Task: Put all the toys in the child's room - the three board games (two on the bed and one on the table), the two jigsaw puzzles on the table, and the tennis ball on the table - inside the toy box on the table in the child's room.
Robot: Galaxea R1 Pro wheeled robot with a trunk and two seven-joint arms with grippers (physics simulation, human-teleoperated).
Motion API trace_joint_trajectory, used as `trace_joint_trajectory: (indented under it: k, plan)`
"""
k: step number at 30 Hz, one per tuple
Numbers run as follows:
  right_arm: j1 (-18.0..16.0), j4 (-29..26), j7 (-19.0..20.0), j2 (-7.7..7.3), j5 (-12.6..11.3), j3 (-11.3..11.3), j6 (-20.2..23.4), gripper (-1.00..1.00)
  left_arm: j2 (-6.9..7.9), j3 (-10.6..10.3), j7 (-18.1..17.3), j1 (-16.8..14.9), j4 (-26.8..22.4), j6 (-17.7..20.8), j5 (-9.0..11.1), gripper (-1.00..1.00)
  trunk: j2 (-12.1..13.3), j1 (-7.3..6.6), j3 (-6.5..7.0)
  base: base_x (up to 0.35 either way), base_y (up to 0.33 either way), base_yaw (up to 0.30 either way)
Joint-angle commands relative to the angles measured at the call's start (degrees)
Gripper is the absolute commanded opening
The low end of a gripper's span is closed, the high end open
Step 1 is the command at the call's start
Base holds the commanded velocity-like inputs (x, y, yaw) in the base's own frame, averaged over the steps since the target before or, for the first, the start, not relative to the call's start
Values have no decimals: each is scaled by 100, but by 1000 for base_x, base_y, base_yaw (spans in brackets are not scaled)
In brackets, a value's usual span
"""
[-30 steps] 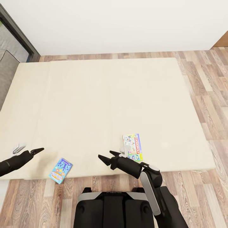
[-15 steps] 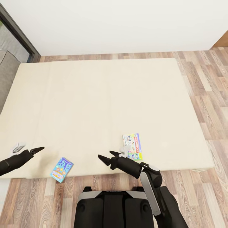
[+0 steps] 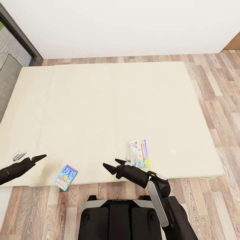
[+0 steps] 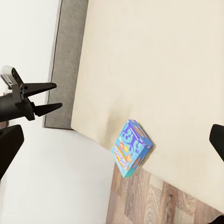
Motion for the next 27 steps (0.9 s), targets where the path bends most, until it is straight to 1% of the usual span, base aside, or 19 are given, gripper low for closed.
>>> trace_joint_trajectory:
  k: [1, 8, 15, 27]
  plan:
    - [-2, -3, -3, 2, -36, -4, 43, 100, 0, 9, -50, -4, -1, 29, -39, 100, -9, 3, -6, 0, 0, 0]
    - [-2, 4, -4, 2, -36, 3, 41, 100, 8, 11, -56, -4, -1, 29, -37, 100, -9, 3, -6, 0, 0, 0]
    - [-2, 9, -5, 2, -36, 6, 41, 100, 72, 9, -59, -4, -1, 29, -30, 100, -9, 3, -6, 0, 0, 0]
    - [-2, 18, -7, 2, -36, 15, 36, 100, 79, 9, -62, -4, -1, 29, -30, 100, -9, 3, -6, 0, 0, 0]
